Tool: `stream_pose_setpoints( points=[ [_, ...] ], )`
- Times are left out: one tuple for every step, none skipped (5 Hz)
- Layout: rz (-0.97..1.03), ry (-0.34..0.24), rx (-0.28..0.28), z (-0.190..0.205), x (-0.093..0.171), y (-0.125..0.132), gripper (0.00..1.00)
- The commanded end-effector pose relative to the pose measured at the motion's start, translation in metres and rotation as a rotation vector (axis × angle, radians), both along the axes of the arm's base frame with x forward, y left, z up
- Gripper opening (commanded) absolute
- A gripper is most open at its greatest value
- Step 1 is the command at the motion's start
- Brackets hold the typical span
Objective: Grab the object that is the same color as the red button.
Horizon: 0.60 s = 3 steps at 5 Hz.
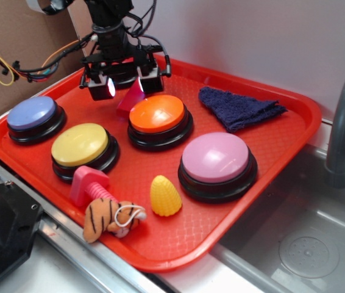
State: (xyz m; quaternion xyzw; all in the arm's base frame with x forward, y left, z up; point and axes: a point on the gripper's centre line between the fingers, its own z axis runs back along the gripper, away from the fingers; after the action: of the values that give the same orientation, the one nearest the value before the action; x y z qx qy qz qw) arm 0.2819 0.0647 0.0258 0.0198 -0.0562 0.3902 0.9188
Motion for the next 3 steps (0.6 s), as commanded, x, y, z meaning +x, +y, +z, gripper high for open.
stream_pose_setpoints(
  points=[
    [0.015,-0.058,-0.015,0.0032,0.0021,0.0100,1.00],
    [0.016,-0.069,-0.027,0.0019,0.0020,0.0099,1.00],
    [0.024,-0.074,-0.027,-0.0011,0.0012,0.0100,0.48]
  ],
)
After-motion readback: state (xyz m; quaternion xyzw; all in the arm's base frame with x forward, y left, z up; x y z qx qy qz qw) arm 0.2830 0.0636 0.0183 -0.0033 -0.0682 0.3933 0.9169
